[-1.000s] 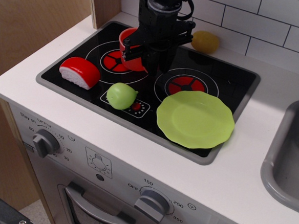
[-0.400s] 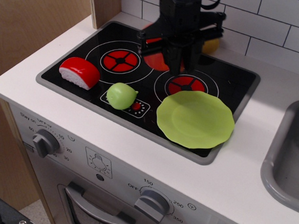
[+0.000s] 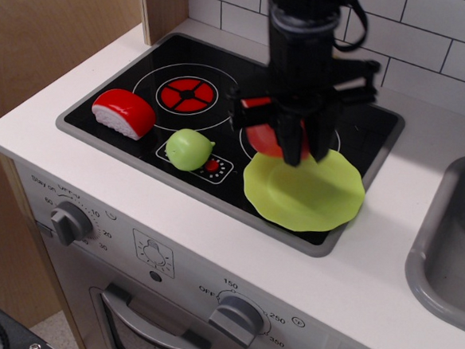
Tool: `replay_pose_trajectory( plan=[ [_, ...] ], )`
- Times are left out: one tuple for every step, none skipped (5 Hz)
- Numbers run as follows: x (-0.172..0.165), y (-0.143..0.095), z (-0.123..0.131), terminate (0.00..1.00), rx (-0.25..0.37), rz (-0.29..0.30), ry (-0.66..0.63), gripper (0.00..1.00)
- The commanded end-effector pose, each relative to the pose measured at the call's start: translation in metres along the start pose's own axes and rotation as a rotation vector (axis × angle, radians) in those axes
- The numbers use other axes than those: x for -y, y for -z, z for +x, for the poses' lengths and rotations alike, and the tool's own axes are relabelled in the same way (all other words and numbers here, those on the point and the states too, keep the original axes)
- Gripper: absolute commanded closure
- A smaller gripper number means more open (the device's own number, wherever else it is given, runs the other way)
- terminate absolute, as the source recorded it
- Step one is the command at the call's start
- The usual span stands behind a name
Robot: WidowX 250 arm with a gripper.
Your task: Put cup on plate
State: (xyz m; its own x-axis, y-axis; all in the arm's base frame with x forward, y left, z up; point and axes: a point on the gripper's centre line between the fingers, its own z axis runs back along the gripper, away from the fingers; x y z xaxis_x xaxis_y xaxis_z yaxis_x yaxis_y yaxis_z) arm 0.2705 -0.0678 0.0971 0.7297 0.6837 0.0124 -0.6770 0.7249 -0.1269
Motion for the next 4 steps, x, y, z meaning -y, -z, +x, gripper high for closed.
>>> replay_pose_trajectory(
  plan=[
    [0.004, -0.003, -0.011, 0.0, 0.012, -0.034, 0.068, 1.0],
    [0.004, 0.003, -0.007, 0.0, 0.022, -0.019, 0.064, 0.0],
    [0.007, 0.002, -0.005, 0.0, 0.026, -0.033, 0.063, 0.0],
    [0.006, -0.012, -0.003, 0.0, 0.019, -0.036, 0.057, 0.0]
  ],
)
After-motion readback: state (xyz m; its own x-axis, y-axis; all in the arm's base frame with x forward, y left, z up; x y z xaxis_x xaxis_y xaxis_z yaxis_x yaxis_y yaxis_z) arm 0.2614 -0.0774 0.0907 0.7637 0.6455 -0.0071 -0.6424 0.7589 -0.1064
